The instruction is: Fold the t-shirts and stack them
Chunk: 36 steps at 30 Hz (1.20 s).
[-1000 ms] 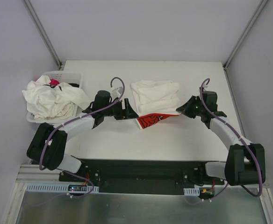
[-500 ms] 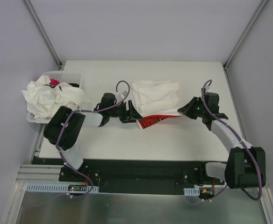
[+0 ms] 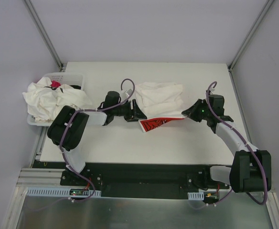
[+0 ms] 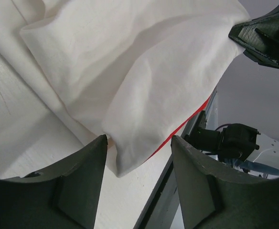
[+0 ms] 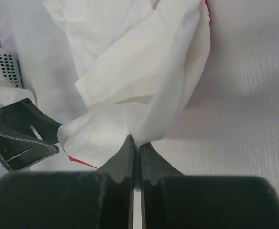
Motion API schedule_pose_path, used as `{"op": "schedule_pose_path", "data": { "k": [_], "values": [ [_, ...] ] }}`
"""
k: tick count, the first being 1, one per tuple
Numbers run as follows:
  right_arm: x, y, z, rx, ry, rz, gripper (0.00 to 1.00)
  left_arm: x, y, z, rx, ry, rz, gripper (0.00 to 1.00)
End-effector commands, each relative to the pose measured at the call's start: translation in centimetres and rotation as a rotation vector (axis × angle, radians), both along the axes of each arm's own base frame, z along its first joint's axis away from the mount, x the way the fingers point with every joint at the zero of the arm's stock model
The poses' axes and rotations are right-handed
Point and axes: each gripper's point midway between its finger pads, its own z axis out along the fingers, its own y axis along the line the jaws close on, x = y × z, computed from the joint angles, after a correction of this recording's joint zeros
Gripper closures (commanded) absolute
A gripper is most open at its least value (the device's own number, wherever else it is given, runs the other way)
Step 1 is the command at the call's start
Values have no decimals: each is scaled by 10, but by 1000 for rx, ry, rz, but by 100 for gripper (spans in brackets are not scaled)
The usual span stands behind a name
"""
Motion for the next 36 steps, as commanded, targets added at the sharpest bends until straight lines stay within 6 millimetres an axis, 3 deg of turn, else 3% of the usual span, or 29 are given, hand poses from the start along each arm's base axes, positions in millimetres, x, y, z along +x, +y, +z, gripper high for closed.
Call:
{"op": "schedule_pose_path", "data": {
  "k": [1, 6, 9, 25, 36],
  "values": [
    [6, -2, 7, 7, -42, 9, 99, 6, -4, 10, -29, -49, -38, 50],
    [7, -3, 6, 8, -37, 5, 99, 5, -6, 8, -36, -35, -47, 79],
    [8, -4, 4, 6, -32, 2, 99, 4, -6, 5, -35, -25, -50, 84],
    [13, -4, 3, 25, -32, -2, 99, 6, -6, 9, -27, -23, -61, 85],
    [29, -4, 18, 38, -55, -14, 99, 32, 0, 41, -30, -101, -32, 85]
  ]
}}
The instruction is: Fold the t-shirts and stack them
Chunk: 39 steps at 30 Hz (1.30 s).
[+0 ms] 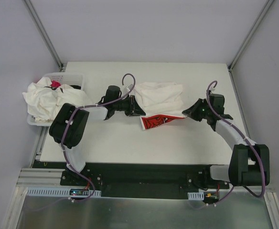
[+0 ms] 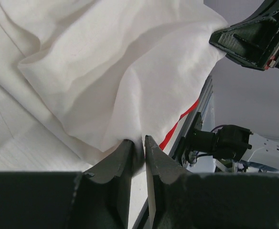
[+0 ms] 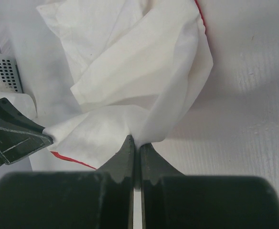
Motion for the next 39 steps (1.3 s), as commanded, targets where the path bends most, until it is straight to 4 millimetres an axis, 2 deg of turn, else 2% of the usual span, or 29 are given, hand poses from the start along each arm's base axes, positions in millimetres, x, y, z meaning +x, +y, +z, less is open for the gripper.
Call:
{"op": "schedule_pose_path", "data": {
  "k": [1, 10, 16, 18, 19, 21, 22, 25, 30, 39],
  "values": [
    [23, 1, 27, 25, -77, -4, 99, 17, 5, 35, -27, -108, -2, 85],
    [52, 3, 50, 54, -110, -18, 99, 40, 17, 53, -41, -137, 40, 85],
    [59, 6, 50, 75, -100, -22, 99, 44, 13, 57, -53, -136, 26, 85],
    [60, 6, 49, 74, -103, -23, 99, 41, 13, 55, -52, -128, 27, 85],
    [59, 5, 48, 72, -102, -27, 99, 33, 15, 45, -47, -105, 28, 84],
    [57, 4, 45, 72, -97, -29, 99, 25, 12, 41, -60, -107, 25, 70],
    [57, 5, 44, 71, -97, -29, 99, 16, 13, 29, -54, -78, 27, 55],
    [56, 4, 43, 73, -98, -30, 99, 5, 15, 15, -76, -47, 24, 43],
    [56, 3, 45, 75, -104, -30, 99, -6, 15, -4, -99, 17, 21, 42],
    [53, 4, 41, 79, -98, -29, 99, 4, -6, -13, -133, 35, -7, 42]
  ]
}}
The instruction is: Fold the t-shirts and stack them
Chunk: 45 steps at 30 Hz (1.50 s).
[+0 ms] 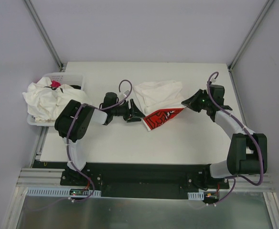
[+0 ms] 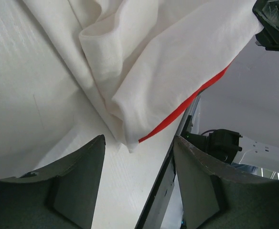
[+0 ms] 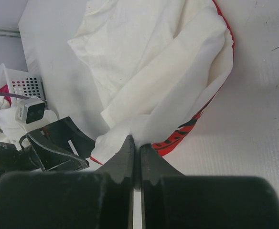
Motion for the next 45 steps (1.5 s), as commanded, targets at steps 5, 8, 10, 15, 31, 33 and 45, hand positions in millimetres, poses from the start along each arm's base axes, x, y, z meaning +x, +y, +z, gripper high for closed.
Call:
{"op": "schedule_pose_path", "data": {
  "k": [5, 8, 10, 15, 31, 33, 45],
  "values": [
    [5, -2, 11, 16, -60, -5, 99, 14, -31, 16, -78, -70, -56, 42],
    [5, -1, 9, 19, -57, 0, 99, 17, -37, 20, -87, -77, -62, 45],
    [5, -2, 7, 17, -55, -2, 99, 18, -41, 23, -92, -84, -65, 51],
    [5, -4, 3, 16, -49, -10, 99, 19, -47, 28, -96, -90, -73, 86],
    [4, -7, 3, 26, -52, -28, 99, 20, -40, 32, -61, -109, -38, 100],
    [4, -6, 6, 30, -59, -25, 99, 25, -37, 42, -58, -125, -22, 100],
    [16, -5, 25, 47, -90, -31, 99, 52, -15, 85, -37, -228, 32, 100]
  ]
}}
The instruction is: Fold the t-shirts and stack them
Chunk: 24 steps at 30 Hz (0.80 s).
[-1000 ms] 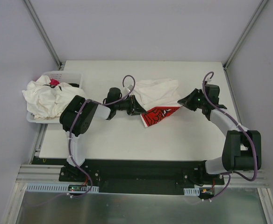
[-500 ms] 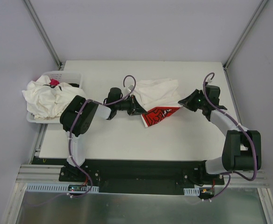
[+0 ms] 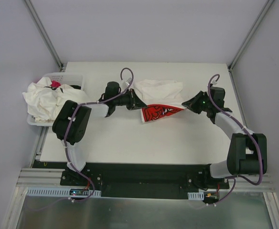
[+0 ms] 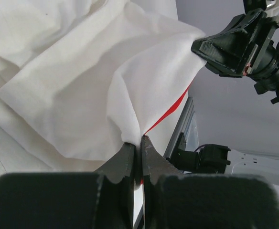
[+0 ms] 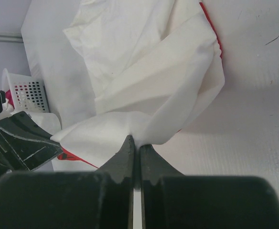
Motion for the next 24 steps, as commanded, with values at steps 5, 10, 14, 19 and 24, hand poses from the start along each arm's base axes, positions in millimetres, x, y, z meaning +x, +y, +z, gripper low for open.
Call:
{"op": "schedule_pose_path", "data": {
  "k": [5, 10, 14, 19, 24],
  "values": [
    [29, 1, 46, 39, -113, -5, 99, 22, 12, 38, -14, -115, 27, 100],
    [40, 3, 56, 51, -127, -7, 99, 30, 14, 42, -18, -120, 32, 100],
    [48, 3, 56, 57, -123, -8, 99, 37, 14, 44, -18, -121, 37, 100],
    [57, 4, 53, 60, -112, -8, 99, 48, 14, 47, -20, -113, 42, 100],
    [64, 5, 54, 69, -114, -9, 99, 60, 11, 61, -28, -141, 39, 100]
  ]
}}
